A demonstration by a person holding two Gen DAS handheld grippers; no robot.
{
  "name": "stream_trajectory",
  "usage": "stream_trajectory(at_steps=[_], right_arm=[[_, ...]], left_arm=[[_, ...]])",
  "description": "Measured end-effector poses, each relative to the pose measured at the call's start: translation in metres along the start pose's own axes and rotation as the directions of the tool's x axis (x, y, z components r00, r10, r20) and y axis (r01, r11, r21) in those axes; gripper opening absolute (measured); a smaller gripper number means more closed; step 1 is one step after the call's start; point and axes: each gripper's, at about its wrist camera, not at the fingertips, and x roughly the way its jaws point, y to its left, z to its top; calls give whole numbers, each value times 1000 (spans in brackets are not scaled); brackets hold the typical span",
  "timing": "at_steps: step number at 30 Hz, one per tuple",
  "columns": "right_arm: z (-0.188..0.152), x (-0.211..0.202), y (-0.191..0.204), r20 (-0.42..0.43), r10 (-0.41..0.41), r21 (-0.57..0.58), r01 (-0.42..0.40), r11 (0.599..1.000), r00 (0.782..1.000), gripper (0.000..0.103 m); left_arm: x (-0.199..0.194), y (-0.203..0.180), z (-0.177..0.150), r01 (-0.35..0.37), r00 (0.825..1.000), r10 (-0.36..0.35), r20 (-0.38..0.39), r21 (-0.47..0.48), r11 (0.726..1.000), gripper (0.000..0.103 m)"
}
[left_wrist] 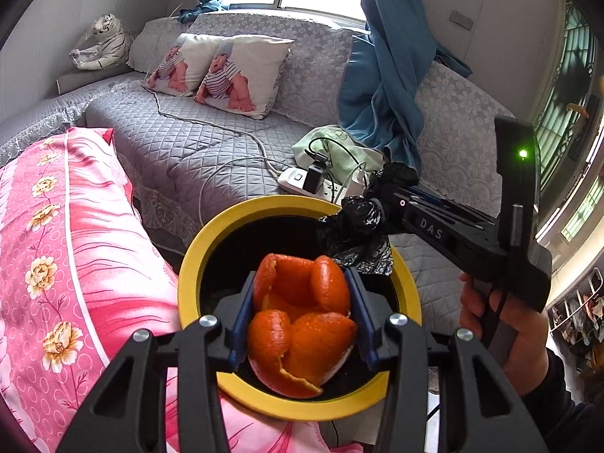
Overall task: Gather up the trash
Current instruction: 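Open both tools to drop the peel and bag into the bin, then move both tools back over the trash on the bed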
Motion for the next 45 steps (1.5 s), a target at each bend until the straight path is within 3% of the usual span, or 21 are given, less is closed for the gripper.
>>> stream_trajectory(at_steps=[5,9,13,15,24,29,35,39,45], right_arm=[[1,1,-2,-6,6,12,-6,1000,1000,29],[2,0,-7,2,-7,35,7,999,1000,35],[5,-3,-14,8,-18,61,18,998,1000,40],[7,-7,-18,22,-28,70,27,997,999,45],[15,-37,-7,89,22,38,-26,999,996,45],[22,-59,20,136,92,-20,-90,996,986,45],[25,-79,63,160,232,-116,-215,970,959,45],[23,-80,100,132,324,-192,-296,936,937,46],[15,-69,164,42,464,-258,-439,861,885,52]], left_arm=[[0,1,1,1,1000,-1,1,-12,1000,47],[-4,6,3,-4,1000,5,21,-40,999,63],[-15,12,5,-18,998,22,52,-60,998,70],[-22,17,6,-30,996,35,76,-72,997,71],[-67,44,14,-104,977,125,173,-126,987,71],[-107,67,15,-175,952,210,223,-165,971,71],[-165,110,-6,-289,906,338,256,-210,934,72],[-205,150,-40,-371,872,430,234,-260,892,78],[-259,209,-98,-482,811,564,157,-367,796,86]])
